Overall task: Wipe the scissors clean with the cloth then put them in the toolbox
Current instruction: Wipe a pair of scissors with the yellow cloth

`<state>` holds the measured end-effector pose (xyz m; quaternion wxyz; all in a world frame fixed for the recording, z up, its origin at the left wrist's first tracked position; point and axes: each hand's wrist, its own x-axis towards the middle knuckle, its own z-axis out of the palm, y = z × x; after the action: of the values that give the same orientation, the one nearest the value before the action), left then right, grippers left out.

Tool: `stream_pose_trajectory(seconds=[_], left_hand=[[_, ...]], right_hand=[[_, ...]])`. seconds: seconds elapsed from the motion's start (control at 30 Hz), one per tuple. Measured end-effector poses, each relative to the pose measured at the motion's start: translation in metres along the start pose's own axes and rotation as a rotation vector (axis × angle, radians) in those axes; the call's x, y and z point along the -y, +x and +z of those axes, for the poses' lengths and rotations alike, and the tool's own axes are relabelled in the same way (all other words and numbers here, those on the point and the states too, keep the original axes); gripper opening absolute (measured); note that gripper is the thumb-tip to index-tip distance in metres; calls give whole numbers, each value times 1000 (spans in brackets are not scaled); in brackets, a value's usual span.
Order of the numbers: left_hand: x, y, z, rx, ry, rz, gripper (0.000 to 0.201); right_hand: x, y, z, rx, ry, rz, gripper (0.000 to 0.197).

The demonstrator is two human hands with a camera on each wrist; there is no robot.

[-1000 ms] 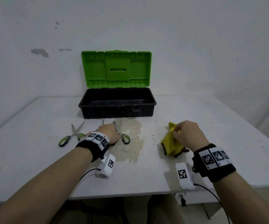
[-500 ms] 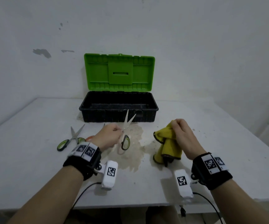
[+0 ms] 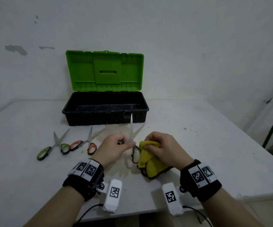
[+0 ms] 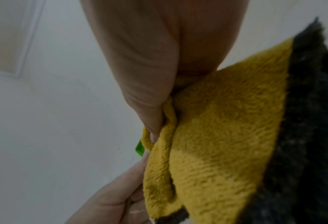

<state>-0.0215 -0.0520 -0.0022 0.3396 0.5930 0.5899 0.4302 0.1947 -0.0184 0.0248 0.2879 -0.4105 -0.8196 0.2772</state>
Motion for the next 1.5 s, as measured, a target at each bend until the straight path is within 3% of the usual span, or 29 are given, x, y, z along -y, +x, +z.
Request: stream_pose_trajectory(seconds=[0.4,0.57,0.67,0.93,1.17,1.23,1.33,1.5], left_hand=[[4,-3,27,-36,-50,-58,22],[-2,-3,28,-59,-73,-12,24],[-7,-4,29,-52,-137,19,26],[-17,-7,25,18,-125,39,24],[-24,-11,20,-4,-161,-4,25],[-23,-12,21,-1,-186,-33,25],[-24,-12,19,-8,-200,-59,25],[-24,-10,16,-37,-121,-36,24]], right_hand=[[5,9,16,-240,-118,-113,6],[1,-2,12,-138,-174,-145,21],[1,-10,10,-40,-205,-142,20],[7,-20,-3,-59,254,90,19],[21,-27,-5,-67,403,209,15],[23,-30,-1,-76,365,197,14],[22,-27,-6,-207,242,186,11],[31,-20,-20,-407,-88,-17,14]])
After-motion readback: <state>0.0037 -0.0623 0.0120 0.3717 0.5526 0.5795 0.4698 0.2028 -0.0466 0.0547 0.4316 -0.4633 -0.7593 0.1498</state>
